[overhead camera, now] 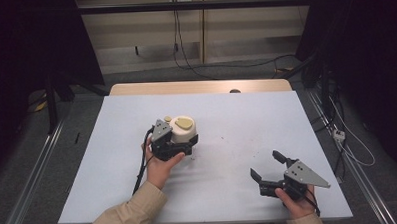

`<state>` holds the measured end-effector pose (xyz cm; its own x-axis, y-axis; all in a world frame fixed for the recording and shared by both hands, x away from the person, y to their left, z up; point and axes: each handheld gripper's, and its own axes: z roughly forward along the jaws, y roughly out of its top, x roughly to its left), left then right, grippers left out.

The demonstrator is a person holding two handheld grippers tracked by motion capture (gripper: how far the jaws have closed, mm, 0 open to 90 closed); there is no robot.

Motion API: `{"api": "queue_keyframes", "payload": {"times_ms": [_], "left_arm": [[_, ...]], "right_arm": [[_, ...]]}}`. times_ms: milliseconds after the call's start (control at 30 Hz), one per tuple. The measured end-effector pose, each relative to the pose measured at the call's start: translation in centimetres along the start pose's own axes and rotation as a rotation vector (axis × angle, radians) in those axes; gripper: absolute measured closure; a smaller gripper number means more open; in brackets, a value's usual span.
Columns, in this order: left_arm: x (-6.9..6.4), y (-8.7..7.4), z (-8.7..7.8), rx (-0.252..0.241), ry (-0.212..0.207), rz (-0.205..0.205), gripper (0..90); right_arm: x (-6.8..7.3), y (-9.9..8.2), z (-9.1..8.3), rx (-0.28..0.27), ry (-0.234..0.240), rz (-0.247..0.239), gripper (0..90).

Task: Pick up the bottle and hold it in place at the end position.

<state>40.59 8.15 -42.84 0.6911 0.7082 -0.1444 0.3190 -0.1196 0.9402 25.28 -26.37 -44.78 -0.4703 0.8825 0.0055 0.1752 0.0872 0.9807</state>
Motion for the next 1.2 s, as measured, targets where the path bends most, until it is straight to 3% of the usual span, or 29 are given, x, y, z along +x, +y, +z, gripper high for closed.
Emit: {"api": "queue_keyframes", "payload": {"times_ms": [1200], "left_arm": [[-0.5, 0.8, 3.4, 0.017, -0.011, -0.014, 5.6]], "right_arm": [[-0.1, -0.1, 0.0, -0.003, 0.007, -0.001, 4.7]]}}
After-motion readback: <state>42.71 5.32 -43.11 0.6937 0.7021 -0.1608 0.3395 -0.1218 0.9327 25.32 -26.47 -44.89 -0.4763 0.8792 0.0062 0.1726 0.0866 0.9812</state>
